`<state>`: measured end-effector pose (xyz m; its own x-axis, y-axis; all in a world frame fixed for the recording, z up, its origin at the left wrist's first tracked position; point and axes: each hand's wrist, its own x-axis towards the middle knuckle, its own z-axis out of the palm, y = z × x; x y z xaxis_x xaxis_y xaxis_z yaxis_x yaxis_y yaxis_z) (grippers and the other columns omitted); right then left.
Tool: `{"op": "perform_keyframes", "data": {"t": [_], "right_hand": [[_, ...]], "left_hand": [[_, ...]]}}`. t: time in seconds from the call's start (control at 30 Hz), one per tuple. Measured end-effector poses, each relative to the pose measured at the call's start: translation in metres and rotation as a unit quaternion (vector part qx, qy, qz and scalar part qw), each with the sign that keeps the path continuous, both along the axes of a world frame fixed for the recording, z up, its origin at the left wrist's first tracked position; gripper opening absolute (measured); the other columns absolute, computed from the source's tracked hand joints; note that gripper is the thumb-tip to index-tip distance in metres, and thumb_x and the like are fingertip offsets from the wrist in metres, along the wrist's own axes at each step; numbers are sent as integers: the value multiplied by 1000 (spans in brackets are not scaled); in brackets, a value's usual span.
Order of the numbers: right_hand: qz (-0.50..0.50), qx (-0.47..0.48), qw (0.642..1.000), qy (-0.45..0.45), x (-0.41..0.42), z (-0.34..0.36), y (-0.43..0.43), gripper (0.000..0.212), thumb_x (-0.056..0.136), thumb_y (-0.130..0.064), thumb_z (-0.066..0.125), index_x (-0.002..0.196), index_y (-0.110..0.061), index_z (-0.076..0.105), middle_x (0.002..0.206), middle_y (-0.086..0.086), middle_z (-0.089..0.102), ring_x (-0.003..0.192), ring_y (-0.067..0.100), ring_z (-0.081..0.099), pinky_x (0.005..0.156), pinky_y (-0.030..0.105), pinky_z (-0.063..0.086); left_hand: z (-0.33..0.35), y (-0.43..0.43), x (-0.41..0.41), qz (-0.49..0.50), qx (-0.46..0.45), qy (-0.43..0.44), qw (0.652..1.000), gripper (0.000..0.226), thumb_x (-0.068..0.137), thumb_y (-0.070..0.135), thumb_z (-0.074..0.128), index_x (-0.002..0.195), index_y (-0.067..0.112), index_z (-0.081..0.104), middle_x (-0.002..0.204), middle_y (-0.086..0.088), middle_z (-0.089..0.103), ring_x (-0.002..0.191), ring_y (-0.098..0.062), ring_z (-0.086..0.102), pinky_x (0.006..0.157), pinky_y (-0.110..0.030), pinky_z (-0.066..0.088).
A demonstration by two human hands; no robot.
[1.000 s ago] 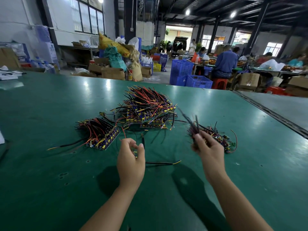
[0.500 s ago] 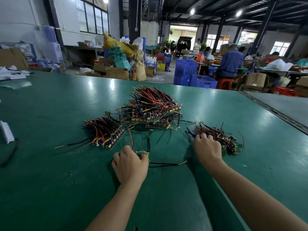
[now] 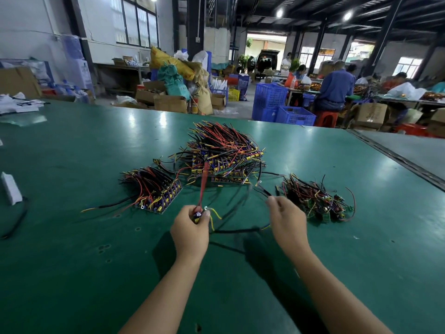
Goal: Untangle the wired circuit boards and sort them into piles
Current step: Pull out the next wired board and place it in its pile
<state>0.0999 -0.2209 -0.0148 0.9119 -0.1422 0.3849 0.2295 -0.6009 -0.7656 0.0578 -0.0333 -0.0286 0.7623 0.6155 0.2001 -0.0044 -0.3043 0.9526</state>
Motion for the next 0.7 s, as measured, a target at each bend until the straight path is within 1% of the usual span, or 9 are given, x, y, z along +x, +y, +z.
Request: {"op": "perform_keyframes", "data": {"t": [0.03, 0.07, 0.13, 0.23, 0.33, 0.4, 0.5, 0.6, 0.7], "right_hand": [[8, 147, 988, 40, -1, 4, -4, 26, 100, -26, 50, 87, -12, 67, 78, 3, 66, 72, 22, 57, 62, 30, 40], [32, 289, 952, 95, -3, 8, -8, 22, 100, -22, 51, 90, -12, 67, 78, 3, 66, 68, 20, 57, 60, 28, 40], [101, 442, 870, 193, -8, 6, -17, 13, 99, -14, 53, 97, -9, 65, 76, 6, 63, 59, 16, 55, 58, 26, 42], [178, 385, 859, 287, -13, -2, -23, 10, 92, -11, 61, 97, -4, 67, 80, 11, 63, 52, 13, 54, 50, 23, 49], [262, 416, 791, 363, -14, 1, -27, 23, 84, -29, 66, 95, -11, 76, 84, 9, 70, 51, 13, 61, 38, 18, 46], [308, 403, 778, 371, -16, 4, -30, 28, 81, -35, 68, 97, -14, 77, 88, 8, 72, 53, 16, 65, 34, 18, 43], [369, 352, 779, 364, -24, 2, -30, 33, 79, -24, 76, 109, -11, 69, 97, 13, 71, 58, 22, 67, 39, 21, 46], [455, 327, 753, 345, -33, 2, -20, 35, 77, -27, 81, 110, -19, 70, 103, 8, 71, 71, 23, 71, 53, 24, 54], [480, 345, 748, 302, -39, 2, -3, 35, 77, -30, 80, 109, -20, 71, 101, 7, 71, 78, 21, 72, 64, 26, 56]], "left_hand": [[2, 1, 1, -7, -74, -5, 997, 7, 87, 13, 70, 90, 10, 64, 83, 1, 66, 73, -14, 62, 69, -30, 50], [4, 0, 1, -23, -166, -16, 986, 6, 88, 10, 69, 90, 8, 64, 85, -3, 67, 70, -13, 63, 69, -29, 55], [9, -2, 1, -70, -341, -39, 937, 4, 89, 1, 65, 92, 0, 63, 86, -9, 65, 69, -15, 63, 68, -26, 60], [15, -5, -1, -134, -447, -58, 883, 6, 90, -2, 60, 86, 1, 63, 78, -6, 65, 64, -13, 63, 65, -22, 59], [19, -5, -4, -162, -513, -65, 841, 9, 91, 1, 58, 87, 6, 64, 64, 0, 70, 54, -7, 65, 60, -20, 58], [19, -3, -5, -158, -553, -73, 815, 8, 91, 2, 59, 90, 8, 64, 61, 3, 68, 51, -5, 63, 57, -18, 56], [19, 1, -6, -168, -599, -89, 778, 9, 89, 1, 58, 87, 8, 64, 64, 1, 70, 54, -6, 66, 55, -18, 56], [20, -2, -9, -230, -613, -63, 753, 8, 80, 4, 63, 86, 6, 67, 71, -5, 72, 56, -9, 67, 53, -19, 57], [17, -8, -11, -291, -554, -29, 779, 25, 73, 7, 63, 97, 4, 67, 86, -9, 75, 64, -12, 69, 58, -21, 58]]}}
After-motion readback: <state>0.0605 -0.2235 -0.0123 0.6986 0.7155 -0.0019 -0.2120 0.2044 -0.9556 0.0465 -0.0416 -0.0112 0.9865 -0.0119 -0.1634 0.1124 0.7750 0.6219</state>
